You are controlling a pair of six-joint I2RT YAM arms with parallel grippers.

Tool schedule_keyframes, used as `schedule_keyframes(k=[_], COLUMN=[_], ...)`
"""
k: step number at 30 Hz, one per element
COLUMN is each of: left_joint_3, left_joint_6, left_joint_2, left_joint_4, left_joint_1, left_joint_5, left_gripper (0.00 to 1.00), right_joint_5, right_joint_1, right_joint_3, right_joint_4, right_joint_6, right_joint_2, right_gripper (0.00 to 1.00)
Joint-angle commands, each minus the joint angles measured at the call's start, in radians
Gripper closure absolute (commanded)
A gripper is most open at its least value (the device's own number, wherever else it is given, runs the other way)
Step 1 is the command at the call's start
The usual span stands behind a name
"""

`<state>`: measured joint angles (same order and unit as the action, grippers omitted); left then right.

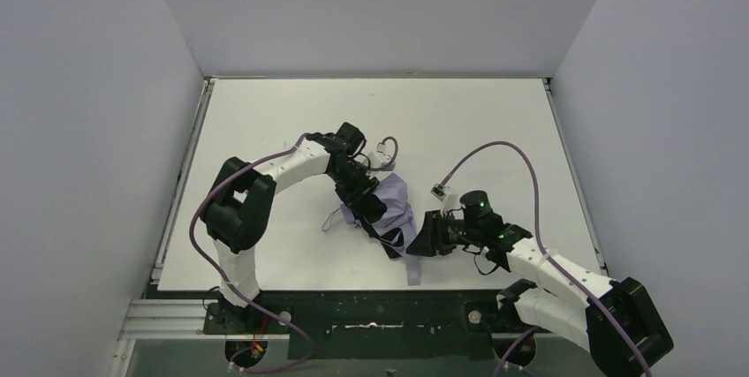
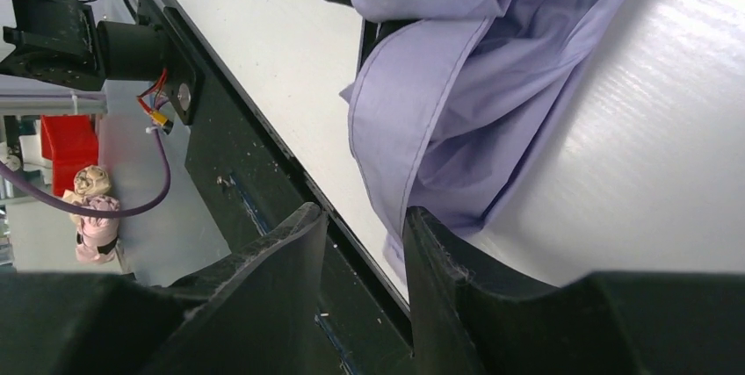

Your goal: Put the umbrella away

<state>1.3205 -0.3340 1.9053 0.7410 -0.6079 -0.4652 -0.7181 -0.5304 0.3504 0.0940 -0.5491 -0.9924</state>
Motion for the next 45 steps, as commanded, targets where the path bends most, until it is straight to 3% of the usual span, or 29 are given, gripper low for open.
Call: schedule_keyframes(k=[1, 16, 22, 25, 29, 32, 35, 45], left_joint_3=[0.062, 0.059, 0.062, 0.067, 0.083, 0.103, 0.122, 0.150], left_joint_6=[-0.032, -0.034, -0.039, -0.036, -0.033, -0.027, -0.023, -0.004], left_joint_2=[0.019, 0.029, 0.032, 0.030, 0.036, 0.047, 0.061, 0.075], left_joint_4=[0.010, 0.009, 0.014, 0.013, 0.011, 0.008, 0.009, -0.003], left_joint_1=[0.011, 0.010, 0.010, 0.011, 0.016, 0.030, 0.037, 0.051], left_joint_5=[0.017, 0.013, 0.026, 0.051, 0.091, 0.107, 0.148, 0.274], left_gripper=[1.00, 1.00, 1.00, 1.00, 1.00, 1.00, 1.00, 1.00], right_joint_5=[-0.040, 0.048, 0.017, 0.022, 0.081, 0.165, 0.172, 0.112], right_joint_1=[0.005, 0.006, 0.006, 0.006, 0.006, 0.006, 0.004, -0.009], right_joint_3=[-0.034, -0.055, -0.068, -0.062, -0.036, 0.012, 0.036, 0.058], right_joint_4=[-0.165, -0.434, -0.490, -0.405, -0.159, 0.116, 0.277, 0.511], right_joint_6=[-0.077, -0.181, -0.215, -0.211, -0.182, -0.122, -0.091, -0.091], right_joint_2=[-0.007, -0.120, -0.169, -0.143, -0.038, 0.020, 0.059, 0.116], right_gripper=[0.62, 0.64, 0.76, 0.87, 1.00, 1.00, 1.00, 1.00])
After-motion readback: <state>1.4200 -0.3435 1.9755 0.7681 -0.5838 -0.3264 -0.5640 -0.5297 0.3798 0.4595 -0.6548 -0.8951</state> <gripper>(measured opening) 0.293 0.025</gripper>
